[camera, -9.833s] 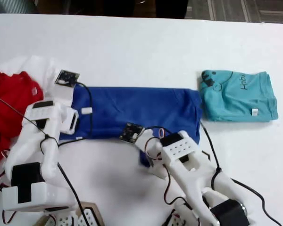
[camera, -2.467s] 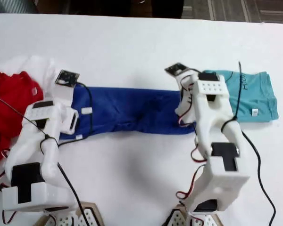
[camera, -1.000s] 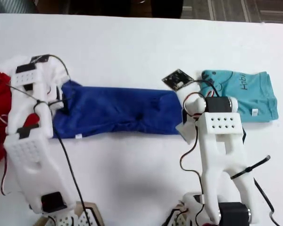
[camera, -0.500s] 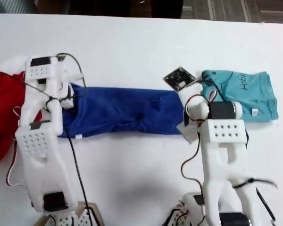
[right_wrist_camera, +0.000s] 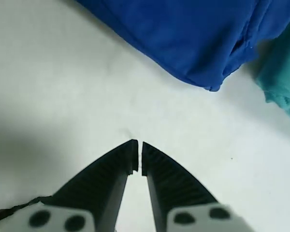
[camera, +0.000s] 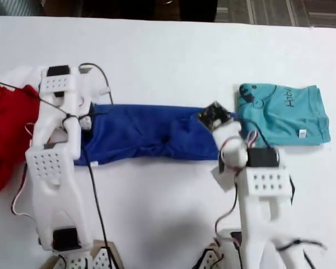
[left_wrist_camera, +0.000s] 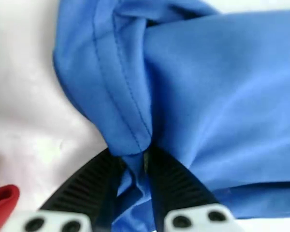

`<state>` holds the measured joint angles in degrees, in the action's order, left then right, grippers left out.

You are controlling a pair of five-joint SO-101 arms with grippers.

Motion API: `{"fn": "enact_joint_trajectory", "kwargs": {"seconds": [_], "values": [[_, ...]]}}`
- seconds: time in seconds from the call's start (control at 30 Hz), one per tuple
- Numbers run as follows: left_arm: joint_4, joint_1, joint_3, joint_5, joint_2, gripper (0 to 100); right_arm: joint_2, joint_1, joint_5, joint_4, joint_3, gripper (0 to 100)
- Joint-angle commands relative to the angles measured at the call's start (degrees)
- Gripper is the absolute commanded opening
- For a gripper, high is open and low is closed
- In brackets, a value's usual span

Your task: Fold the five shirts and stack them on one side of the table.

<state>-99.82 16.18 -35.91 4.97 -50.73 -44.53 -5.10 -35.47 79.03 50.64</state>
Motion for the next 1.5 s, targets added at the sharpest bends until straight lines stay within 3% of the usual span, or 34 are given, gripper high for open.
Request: {"fn": "enact_joint_trajectory", "kwargs": {"seconds": [0.0, 0.27, 0.47, 0.7, 0.93, 1.2, 1.47], "values": [[-2.5, 5.0, -2.0, 2.1, 1.3, 3, -9.3, 0.5, 0.2, -5.2, 10.5, 2.0], [-2.5, 9.7, 7.3, 7.8, 19.2, 3, -12.6, 14.4, -0.3, -20.2, 22.7, 2.2], [-2.5, 6.6, 17.5, 9.0, 33.2, 3, -9.3, 15.4, 0.2, -31.0, 31.1, 2.1], [-2.5, -8.8, 19.2, 4.7, 42.1, 3, -9.3, 15.5, 0.4, -33.5, 31.9, 2.1], [-2.1, -25.4, 9.1, 2.8, 41.8, 3, -9.3, 15.5, 0.4, -33.5, 32.3, 2.1], [-2.0, -38.9, -10.8, -1.3, 29.5, 3, -9.3, 20.4, 8.2, -36.4, 32.4, 2.1], [-2.1, -47.2, -24.2, -6.0, 14.7, 3, -9.3, 20.5, 8.8, -36.4, 32.4, 2.1]]}}
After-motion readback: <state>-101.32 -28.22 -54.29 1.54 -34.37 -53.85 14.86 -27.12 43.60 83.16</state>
